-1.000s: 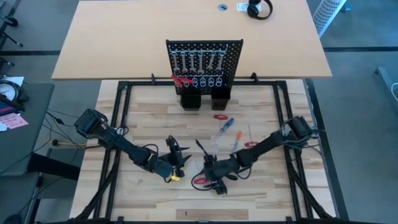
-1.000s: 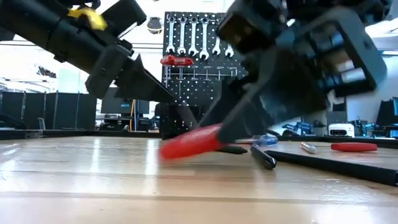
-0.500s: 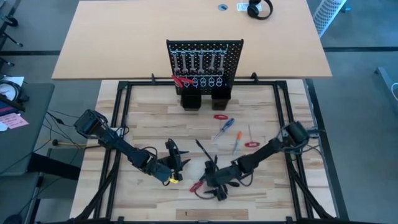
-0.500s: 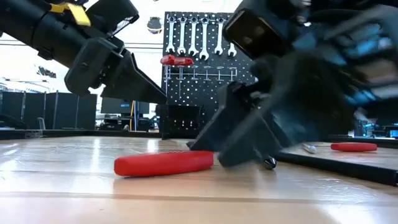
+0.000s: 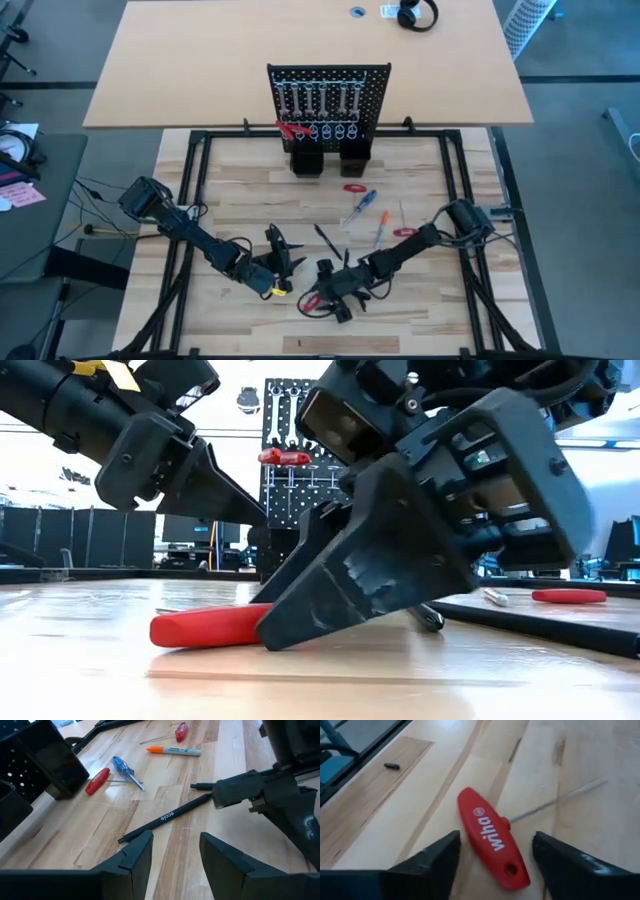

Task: Hang tools onto peg board
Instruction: Hang the allen wrench on the peg board

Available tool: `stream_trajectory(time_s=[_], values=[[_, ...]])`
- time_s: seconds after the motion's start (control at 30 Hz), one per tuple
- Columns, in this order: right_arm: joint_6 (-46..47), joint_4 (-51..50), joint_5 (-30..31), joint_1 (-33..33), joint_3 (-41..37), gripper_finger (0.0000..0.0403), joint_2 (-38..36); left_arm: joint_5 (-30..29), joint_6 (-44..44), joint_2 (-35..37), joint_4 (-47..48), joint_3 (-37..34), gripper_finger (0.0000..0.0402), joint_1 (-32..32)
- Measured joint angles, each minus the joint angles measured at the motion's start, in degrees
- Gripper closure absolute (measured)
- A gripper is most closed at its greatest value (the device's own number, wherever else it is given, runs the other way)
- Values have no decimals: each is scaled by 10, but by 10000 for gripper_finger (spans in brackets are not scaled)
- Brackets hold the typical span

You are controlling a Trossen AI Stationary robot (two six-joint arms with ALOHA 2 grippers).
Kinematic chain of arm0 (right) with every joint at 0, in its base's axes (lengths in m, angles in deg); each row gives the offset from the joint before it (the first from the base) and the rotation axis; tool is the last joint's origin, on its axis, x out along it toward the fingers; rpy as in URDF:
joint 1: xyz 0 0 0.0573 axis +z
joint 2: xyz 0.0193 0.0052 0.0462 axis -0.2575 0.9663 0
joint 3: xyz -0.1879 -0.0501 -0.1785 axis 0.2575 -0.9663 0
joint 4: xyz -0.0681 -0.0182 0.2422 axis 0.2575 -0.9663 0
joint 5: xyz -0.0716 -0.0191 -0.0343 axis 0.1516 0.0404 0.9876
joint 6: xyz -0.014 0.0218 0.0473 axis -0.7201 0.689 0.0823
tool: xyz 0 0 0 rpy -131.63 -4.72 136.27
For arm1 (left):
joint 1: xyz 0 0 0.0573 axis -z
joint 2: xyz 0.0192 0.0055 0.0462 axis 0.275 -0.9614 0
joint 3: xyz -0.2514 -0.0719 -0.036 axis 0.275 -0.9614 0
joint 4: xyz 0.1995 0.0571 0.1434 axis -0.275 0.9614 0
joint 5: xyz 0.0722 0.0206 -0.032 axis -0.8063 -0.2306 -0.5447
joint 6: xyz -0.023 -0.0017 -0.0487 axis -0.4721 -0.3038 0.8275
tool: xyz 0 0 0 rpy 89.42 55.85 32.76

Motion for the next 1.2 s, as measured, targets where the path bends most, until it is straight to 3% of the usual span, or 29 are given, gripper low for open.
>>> stream_trajectory(time_s=[0.27, 0.37, 0.53, 0.67, 0.83, 0.93, 1.2], values=[[15, -10, 0, -11, 0, 308, -3, 12, -42, 7, 12, 0, 244, 27], [15, -22, 1, -11, -1, 307, -13, 19, -57, 32, 35, 5, 244, 49], [6, -33, 0, -9, -4, 307, -34, 129, -87, 48, 46, 6, 244, 57], [4, -28, 0, -5, -4, 307, -45, 180, -140, 21, 41, 6, 244, 57], [4, -24, -26, 0, -4, 307, -47, 179, -218, -42, -33, 6, 242, 57], [4, -18, -32, 3, -3, 307, -47, 145, -249, -72, -73, 6, 240, 56], [1, -15, -33, 4, -3, 307, -47, 140, -261, -83, -71, 21, 253, 46]])
